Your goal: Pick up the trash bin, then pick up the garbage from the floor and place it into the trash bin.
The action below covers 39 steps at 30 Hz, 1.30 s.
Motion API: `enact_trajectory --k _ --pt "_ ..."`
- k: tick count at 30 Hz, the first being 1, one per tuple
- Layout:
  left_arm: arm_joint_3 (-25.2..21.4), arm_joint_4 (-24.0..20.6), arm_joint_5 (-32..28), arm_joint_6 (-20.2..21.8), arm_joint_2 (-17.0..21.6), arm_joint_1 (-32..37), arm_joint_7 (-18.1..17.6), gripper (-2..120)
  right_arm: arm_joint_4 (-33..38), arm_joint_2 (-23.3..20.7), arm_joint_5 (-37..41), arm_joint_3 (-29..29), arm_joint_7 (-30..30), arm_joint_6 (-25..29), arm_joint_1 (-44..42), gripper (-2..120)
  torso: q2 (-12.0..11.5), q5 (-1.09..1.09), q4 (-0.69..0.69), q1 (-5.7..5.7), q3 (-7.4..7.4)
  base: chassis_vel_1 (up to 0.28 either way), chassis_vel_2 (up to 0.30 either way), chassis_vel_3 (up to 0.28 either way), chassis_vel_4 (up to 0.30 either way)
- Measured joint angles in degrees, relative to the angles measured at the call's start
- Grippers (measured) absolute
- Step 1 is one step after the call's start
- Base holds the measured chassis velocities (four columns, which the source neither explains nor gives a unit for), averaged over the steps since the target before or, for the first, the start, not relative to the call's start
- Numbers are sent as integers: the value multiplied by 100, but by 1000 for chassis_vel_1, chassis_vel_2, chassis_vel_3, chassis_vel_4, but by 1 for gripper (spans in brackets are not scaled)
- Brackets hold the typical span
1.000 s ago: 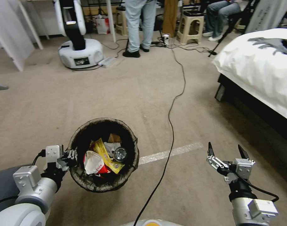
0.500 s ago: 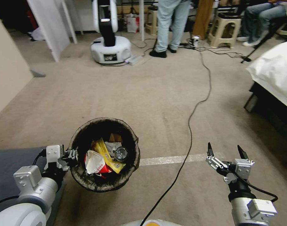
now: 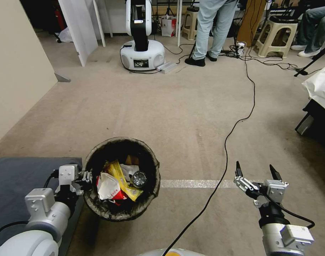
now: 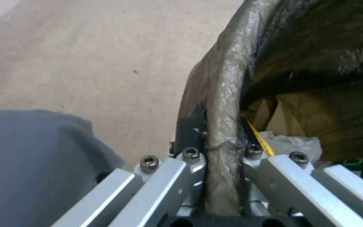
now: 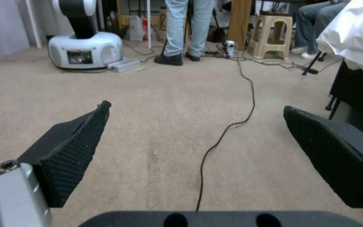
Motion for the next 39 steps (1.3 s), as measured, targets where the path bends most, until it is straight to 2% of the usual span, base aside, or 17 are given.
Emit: enact_trajectory --k 9,13,16,21,26,36,39 --pt "100 43 -216 189 23 -67 -16 1 -87 -100 41 -123 16 -139 156 100 0 1 1 0 0 0 0 0 0" --pt "171 276 -350 294 74 -168 -83 1 -120 -124 83 -220 33 -231 209 100 0 0 1 0 0 0 0 0 0" --pt "259 499 -690 376 102 -306 -178 1 -146 -137 85 -272 37 -263 246 100 0 0 0 0 0 0 0 0 0" --pt "295 650 -863 379 90 -378 -279 1 -162 -156 85 -319 38 -312 283 100 0 0 1 0 0 0 0 0 0" --pt "328 899 -1113 389 82 -529 -577 1 -192 -167 79 -362 39 -325 305 100 0 0 1 0 0 0 0 0 0" --pt "352 1340 -1199 390 117 -731 -674 1 -209 -70 3 -425 41 -320 304 100 0 0 1 0 0 0 0 0 0" --pt "371 1596 -1205 390 141 -830 -678 1 -219 -39 -37 -478 46 -315 298 100 0 -1 1 0 0 0 0 0 0"
